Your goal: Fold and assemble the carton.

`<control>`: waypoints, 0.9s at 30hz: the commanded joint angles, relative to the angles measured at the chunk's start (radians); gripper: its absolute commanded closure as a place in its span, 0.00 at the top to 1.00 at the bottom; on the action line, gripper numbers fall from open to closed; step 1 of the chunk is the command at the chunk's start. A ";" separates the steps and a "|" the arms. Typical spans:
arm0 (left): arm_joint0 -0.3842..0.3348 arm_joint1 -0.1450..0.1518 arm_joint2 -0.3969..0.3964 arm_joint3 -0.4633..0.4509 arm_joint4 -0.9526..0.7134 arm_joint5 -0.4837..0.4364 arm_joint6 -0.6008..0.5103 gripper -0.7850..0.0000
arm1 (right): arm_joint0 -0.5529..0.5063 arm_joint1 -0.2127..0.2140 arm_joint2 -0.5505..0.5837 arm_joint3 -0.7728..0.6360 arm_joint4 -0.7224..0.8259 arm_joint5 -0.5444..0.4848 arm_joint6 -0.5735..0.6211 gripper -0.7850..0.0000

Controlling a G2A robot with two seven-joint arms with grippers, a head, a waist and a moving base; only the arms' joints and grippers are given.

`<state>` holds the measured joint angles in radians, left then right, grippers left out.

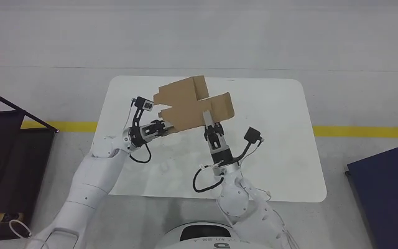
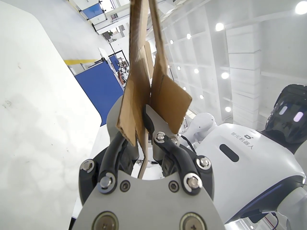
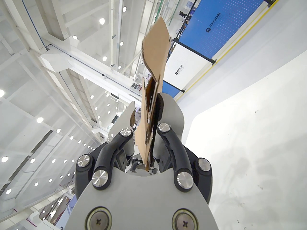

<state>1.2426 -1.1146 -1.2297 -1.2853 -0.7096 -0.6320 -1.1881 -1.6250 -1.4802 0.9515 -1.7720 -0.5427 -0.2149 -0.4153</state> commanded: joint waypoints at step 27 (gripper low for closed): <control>0.043 0.018 -0.023 -0.055 -0.012 -0.023 0.023 0.33 | -0.044 0.005 0.046 -0.071 -0.031 0.025 0.002 0.00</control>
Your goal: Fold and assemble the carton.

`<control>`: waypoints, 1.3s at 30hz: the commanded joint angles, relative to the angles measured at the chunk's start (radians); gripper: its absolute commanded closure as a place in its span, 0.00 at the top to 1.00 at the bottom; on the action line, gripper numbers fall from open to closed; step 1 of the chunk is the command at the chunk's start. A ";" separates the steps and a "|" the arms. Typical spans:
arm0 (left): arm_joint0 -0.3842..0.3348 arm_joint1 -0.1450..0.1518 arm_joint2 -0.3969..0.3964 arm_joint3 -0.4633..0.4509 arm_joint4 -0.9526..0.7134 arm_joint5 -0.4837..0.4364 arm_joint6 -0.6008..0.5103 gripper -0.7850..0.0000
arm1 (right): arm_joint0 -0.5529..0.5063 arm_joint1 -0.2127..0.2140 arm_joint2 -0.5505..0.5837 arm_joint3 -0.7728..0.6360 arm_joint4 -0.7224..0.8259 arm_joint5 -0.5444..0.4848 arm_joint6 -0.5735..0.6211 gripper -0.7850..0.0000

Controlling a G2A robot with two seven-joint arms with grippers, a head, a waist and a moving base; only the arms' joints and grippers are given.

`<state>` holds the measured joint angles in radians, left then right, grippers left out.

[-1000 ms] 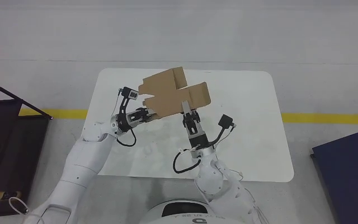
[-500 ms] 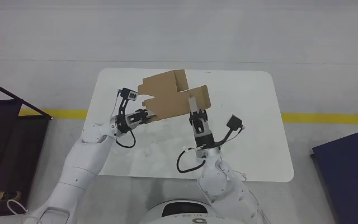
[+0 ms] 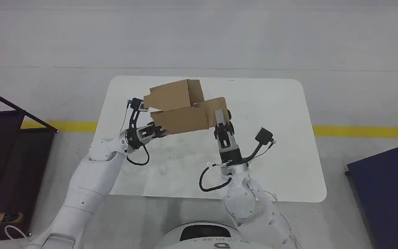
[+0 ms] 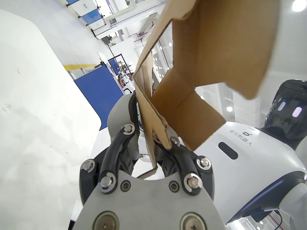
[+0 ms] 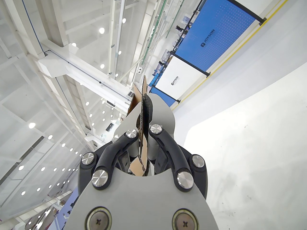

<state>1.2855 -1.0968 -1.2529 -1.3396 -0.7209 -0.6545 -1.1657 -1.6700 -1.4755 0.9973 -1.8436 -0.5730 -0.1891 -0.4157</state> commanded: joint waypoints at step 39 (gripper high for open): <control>-0.040 0.012 0.022 0.058 -0.071 0.071 -0.071 0.00 | -0.141 0.015 0.174 -0.171 0.075 0.089 -0.112 1.00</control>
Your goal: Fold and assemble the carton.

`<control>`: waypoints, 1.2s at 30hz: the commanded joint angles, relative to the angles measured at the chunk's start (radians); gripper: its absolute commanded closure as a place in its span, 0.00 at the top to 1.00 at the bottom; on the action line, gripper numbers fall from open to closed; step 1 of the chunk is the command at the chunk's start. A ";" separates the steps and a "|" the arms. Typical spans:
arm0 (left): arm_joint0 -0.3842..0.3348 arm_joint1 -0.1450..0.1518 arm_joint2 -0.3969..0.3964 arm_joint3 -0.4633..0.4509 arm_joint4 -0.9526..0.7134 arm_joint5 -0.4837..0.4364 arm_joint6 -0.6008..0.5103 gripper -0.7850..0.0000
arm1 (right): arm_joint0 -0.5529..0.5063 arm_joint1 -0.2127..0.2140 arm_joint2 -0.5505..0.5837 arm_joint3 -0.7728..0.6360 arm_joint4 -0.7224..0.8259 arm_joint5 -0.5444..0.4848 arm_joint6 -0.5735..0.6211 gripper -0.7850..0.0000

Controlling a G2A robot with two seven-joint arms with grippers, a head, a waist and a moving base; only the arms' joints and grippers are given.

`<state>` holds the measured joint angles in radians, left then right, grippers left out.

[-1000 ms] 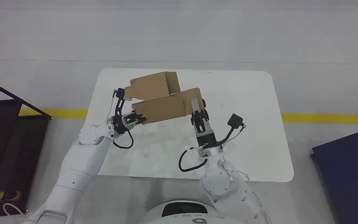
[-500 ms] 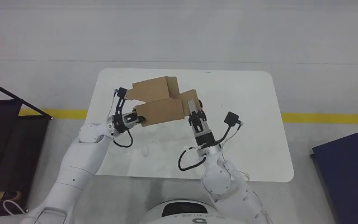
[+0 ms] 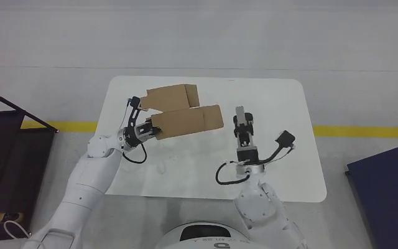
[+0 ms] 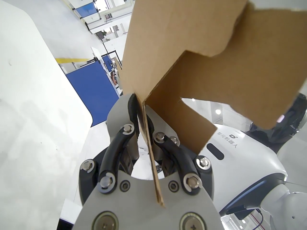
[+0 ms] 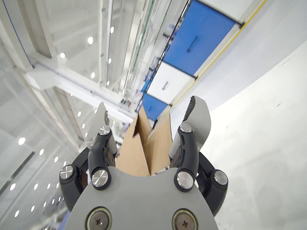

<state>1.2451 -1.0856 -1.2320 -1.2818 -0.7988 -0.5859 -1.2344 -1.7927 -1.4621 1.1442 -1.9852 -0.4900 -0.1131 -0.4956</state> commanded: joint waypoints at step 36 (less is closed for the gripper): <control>-0.042 0.016 0.097 -0.021 0.075 0.122 -0.122 0.00 | 0.172 0.041 0.057 0.107 0.179 -0.130 0.670 1.00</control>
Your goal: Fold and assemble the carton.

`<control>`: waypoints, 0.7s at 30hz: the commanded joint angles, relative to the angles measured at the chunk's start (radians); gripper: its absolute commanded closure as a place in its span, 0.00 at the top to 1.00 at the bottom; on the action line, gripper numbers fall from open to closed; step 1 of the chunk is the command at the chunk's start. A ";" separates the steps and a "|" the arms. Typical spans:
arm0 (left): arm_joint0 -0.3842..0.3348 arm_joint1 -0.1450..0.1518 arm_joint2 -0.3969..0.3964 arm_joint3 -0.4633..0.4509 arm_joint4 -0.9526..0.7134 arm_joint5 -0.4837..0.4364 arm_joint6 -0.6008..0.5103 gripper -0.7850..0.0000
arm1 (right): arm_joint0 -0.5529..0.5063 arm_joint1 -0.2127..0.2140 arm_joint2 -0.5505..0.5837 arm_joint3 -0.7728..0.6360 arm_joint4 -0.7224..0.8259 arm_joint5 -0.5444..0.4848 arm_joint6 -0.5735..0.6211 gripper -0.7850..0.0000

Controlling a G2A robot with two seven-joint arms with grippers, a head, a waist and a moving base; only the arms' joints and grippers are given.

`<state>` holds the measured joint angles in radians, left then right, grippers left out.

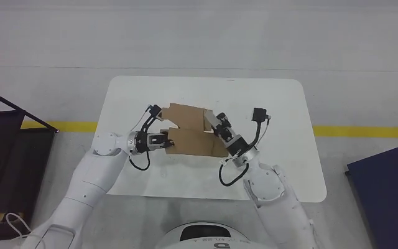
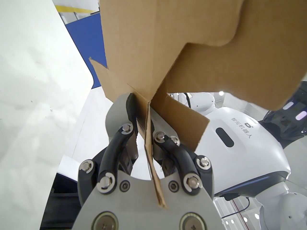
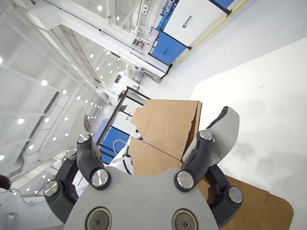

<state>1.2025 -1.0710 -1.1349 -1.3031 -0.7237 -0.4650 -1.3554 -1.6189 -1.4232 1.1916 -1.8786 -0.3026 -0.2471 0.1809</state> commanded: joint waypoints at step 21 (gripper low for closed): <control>0.001 0.017 0.008 -0.018 -0.013 0.004 -0.004 0.00 | 0.033 0.015 -0.010 0.021 0.116 -0.072 0.107 1.00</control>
<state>1.2043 -1.0543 -1.1269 -1.3220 -0.7357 -0.4585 -1.3620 -1.5890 -1.4098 1.1776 -1.8617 -0.1929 -0.3228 0.2690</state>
